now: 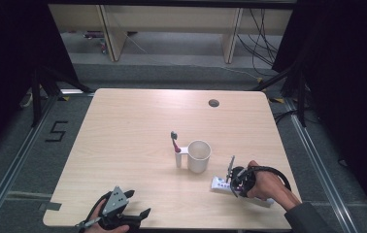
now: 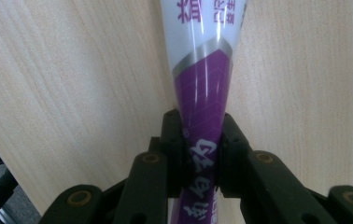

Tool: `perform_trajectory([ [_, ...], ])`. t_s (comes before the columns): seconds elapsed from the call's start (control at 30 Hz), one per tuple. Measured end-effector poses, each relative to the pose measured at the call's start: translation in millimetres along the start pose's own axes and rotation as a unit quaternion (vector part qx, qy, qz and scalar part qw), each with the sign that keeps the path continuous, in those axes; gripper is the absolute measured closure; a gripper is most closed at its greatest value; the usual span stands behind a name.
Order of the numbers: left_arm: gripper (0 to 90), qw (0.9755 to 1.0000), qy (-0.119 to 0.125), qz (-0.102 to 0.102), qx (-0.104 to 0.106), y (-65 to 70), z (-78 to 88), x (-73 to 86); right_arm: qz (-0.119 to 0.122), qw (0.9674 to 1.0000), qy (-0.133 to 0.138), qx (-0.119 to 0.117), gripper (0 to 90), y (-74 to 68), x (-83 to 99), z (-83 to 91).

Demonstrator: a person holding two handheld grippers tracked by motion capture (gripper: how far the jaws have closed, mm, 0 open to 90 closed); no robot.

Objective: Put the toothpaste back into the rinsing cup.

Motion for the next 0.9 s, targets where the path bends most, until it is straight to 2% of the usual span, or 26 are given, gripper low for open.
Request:
perform_trajectory([
  [0.03, 16.4, 1.0000, -0.003, -0.002, 0.000, -0.3, 0.5, -0.3, -0.005, 1.0000, -0.001, -0.004, 76.7, -0.8, 0.4, 0.2],
  [0.07, 16.4, 1.0000, -0.002, -0.001, 0.000, -0.2, 0.3, -0.4, -0.015, 0.9998, -0.012, 0.002, 76.8, -2.5, 1.0, 3.4],
  [0.1, 16.4, 1.0000, -0.002, -0.002, 0.001, -0.3, 0.2, -0.4, -0.007, 1.0000, -0.004, 0.001, 76.8, -1.2, 2.3, 2.2],
  [0.17, 16.4, 1.0000, -0.002, -0.004, -0.001, -0.9, 0.5, -0.3, -0.011, 0.9999, 0.004, -0.004, 76.9, -2.2, 5.4, 3.0],
  [0.2, 16.4, 1.0000, -0.001, -0.003, 0.001, -1.1, 0.7, -0.5, -0.022, 0.9997, 0.003, 0.005, 77.0, -3.9, 7.2, 5.2],
  [0.23, 16.4, 1.0000, 0.001, -0.001, 0.000, -1.1, 0.4, -0.6, -0.006, 0.9998, 0.017, 0.010, 77.0, -1.5, 10.1, 6.0],
  [0.27, 16.4, 1.0000, 0.000, 0.001, -0.002, -1.1, 0.2, -0.5, -0.022, 0.9995, 0.020, 0.008, 77.0, -3.6, 11.9, 8.2],
  [0.37, 16.4, 1.0000, 0.000, 0.002, -0.001, -1.0, 0.2, -0.1, -0.028, 0.9979, 0.055, 0.018, 77.0, -5.9, 18.8, 15.7],
  [0.47, 16.4, 0.9999, -0.008, -0.007, -0.006, -2.9, 0.6, 0.0, -0.042, 0.9942, 0.098, 0.017, 77.0, -10.1, 25.6, 27.1],
  [0.5, 16.4, 1.0000, -0.001, 0.001, -0.004, -1.6, 0.2, 0.2, -0.052, 0.9931, 0.103, 0.020, 77.0, -11.3, 27.3, 29.7],
  [0.53, 16.4, 1.0000, 0.001, 0.005, -0.004, -1.4, 0.2, 0.2, -0.039, 0.9914, 0.124, 0.018, 77.0, -11.1, 29.8, 34.1],
  [0.57, 16.4, 1.0000, 0.003, 0.007, -0.004, -1.3, 0.0, -0.1, -0.039, 0.9885, 0.144, 0.023, 77.0, -12.5, 32.0, 37.6],
  [0.67, 16.4, 1.0000, 0.000, 0.005, -0.005, -2.1, 0.5, 0.1, -0.054, 0.9812, 0.185, 0.015, 77.0, -14.4, 37.9, 47.5],
  [0.7, 16.4, 1.0000, 0.002, 0.007, -0.005, -1.9, 0.5, 0.2, -0.051, 0.9786, 0.198, 0.019, 77.0, -13.9, 39.0, 50.8],
  [0.77, 16.4, 1.0000, 0.004, 0.007, -0.005, -2.2, -0.1, 0.1, -0.068, 0.9728, 0.221, 0.021, 77.0, -14.4, 41.9, 60.2],
  [0.83, 16.4, 1.0000, -0.002, 0.003, -0.005, -2.4, 0.7, 0.2, -0.073, 0.9620, 0.262, 0.019, 77.0, -11.3, 44.2, 70.3],
  [0.9, 16.4, 1.0000, -0.002, 0.004, 0.001, -2.7, 0.0, 0.5, -0.075, 0.9548, 0.285, 0.034, 77.0, -11.0, 43.8, 78.4],
])
Point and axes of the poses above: each handheld gripper's, and its own axes: z roughly backward along the jaws, x roughly out of its underside, y roughly to its right, the point moved 1 cm from there along -z, roughly forward along the jaws, and after that the axes turned 1 degree about x, right-handed, at the moved point
